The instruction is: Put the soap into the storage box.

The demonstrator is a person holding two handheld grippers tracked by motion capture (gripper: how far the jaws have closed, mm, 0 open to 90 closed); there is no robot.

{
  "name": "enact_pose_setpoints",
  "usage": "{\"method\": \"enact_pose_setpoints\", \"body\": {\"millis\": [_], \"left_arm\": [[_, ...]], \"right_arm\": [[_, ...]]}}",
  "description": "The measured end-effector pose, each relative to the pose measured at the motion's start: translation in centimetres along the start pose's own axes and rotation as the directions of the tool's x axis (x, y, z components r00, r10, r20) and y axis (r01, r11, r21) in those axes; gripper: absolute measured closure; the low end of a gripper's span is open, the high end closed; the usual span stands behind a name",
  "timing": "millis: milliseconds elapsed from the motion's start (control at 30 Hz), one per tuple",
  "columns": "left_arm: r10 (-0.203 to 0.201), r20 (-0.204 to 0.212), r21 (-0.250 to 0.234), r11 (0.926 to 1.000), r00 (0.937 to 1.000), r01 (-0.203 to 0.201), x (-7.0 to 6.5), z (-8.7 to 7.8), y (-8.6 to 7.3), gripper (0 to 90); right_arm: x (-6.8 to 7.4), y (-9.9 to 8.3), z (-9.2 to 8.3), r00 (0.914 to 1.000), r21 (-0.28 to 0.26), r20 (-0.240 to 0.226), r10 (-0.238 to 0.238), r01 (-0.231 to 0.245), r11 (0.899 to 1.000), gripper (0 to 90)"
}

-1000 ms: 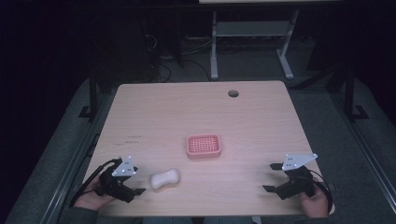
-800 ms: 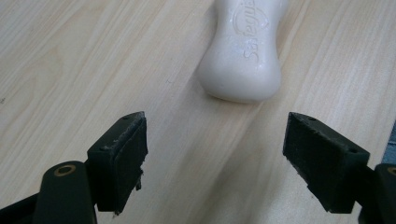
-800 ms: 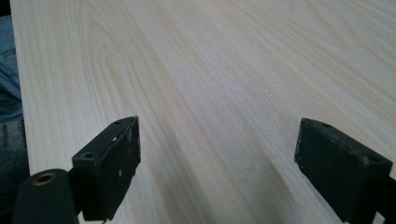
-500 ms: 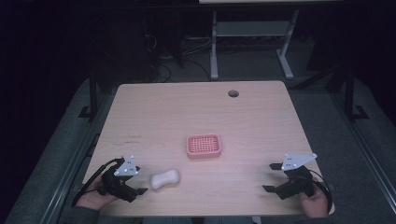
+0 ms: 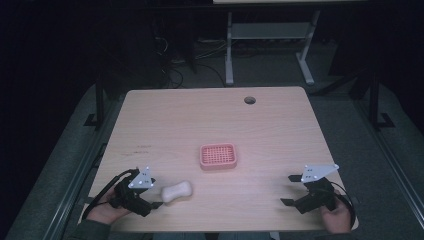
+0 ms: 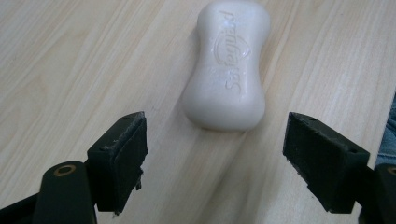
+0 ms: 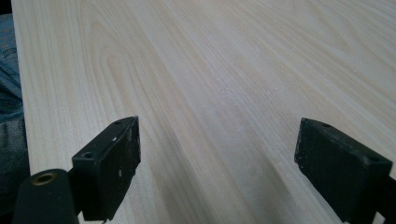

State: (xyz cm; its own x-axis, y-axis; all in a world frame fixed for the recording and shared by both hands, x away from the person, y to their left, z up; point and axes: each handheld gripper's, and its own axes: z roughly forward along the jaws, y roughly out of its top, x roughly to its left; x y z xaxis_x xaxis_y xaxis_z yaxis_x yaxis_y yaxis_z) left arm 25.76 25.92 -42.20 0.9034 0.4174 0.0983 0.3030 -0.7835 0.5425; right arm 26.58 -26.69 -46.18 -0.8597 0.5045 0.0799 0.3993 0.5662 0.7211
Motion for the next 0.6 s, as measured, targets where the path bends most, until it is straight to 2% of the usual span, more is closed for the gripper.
{"method": "enact_pose_setpoints", "body": {"millis": [600], "left_arm": [[0.013,0.013,0.003,0.9999,0.9998,-0.013,0.0,0.8,1.2,20.7]], "right_arm": [[0.0,0.0,0.0,1.0,-0.004,-0.002,-0.001,0.001,1.0,14.1]]}}
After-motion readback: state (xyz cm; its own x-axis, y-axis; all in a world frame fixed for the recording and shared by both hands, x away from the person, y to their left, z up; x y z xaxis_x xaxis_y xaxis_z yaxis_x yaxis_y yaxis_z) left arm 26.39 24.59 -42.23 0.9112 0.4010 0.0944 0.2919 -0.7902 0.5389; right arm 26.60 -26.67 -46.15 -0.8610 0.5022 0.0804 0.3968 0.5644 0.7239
